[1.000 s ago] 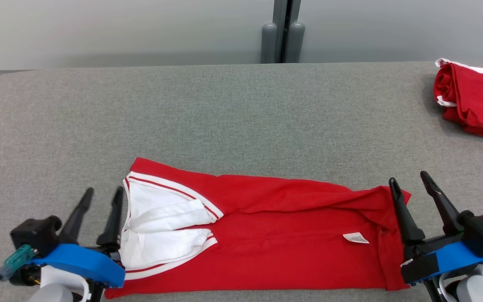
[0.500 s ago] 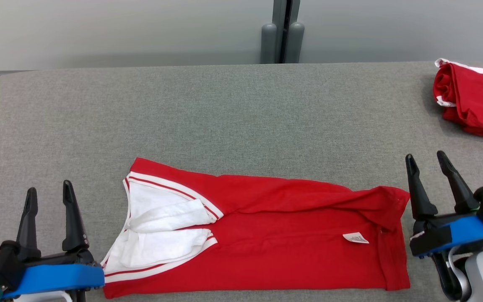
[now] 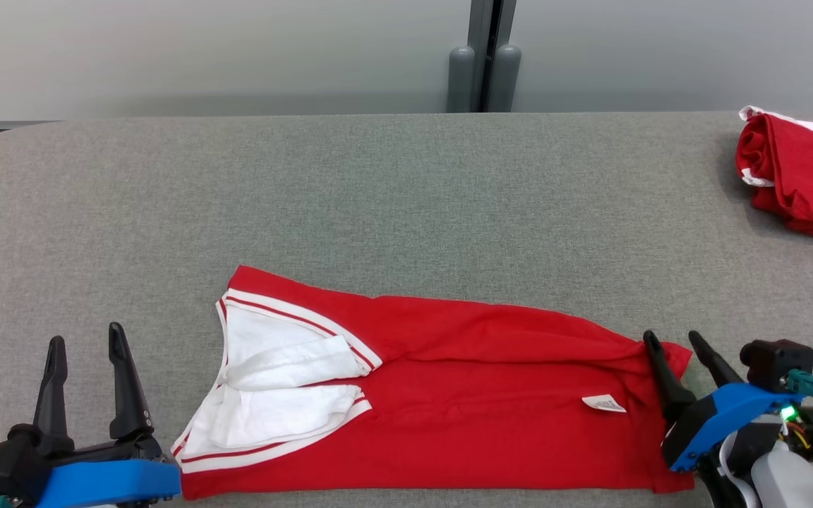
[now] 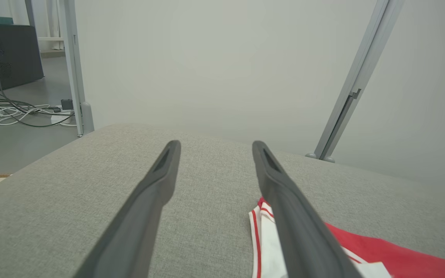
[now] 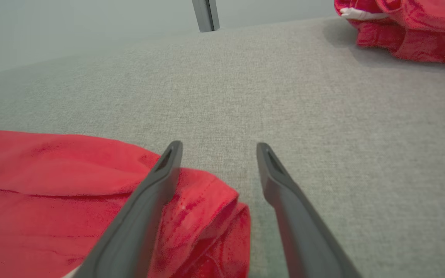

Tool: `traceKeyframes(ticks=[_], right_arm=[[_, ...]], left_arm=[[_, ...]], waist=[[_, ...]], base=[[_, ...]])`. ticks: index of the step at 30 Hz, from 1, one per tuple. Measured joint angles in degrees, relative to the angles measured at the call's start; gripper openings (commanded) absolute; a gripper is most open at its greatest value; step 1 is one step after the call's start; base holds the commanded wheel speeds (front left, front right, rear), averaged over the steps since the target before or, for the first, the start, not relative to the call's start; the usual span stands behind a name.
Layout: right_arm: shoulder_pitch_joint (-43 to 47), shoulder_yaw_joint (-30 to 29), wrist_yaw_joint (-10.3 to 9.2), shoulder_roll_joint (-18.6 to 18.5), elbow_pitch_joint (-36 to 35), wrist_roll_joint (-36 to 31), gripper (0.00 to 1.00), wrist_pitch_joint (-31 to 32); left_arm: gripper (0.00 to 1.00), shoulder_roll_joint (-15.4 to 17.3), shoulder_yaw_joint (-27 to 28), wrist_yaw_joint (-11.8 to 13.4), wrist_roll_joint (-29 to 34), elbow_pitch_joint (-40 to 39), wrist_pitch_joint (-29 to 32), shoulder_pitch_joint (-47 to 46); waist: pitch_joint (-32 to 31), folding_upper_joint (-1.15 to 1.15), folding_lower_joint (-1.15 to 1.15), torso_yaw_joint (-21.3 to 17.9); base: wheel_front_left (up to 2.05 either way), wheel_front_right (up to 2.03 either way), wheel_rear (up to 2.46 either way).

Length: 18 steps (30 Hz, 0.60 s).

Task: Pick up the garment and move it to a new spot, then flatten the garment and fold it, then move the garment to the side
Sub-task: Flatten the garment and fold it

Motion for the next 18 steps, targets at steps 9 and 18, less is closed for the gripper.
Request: traceKeyframes(ticks=[9, 18], right_arm=[[4.8, 1.4, 0.00, 2.3, 1.9, 2.6, 1.00, 0.1], [6.3, 1.3, 0.02, 4.2, 3.3, 2.3, 1.00, -0.6]], left_arm=[[1.00, -1.1, 1.3, -0.9, 2.0, -0.1, 0.0, -0.1], [1.00, -1.3, 1.4, -1.1, 2.8, -0.1, 0.0, -0.1]], waist=[[-0.3, 0.00, 0.00, -0.5], [-0.5, 0.00, 0.00, -1.3]], base=[[0.00, 0.00, 0.00], [0.00, 0.00, 0.00]])
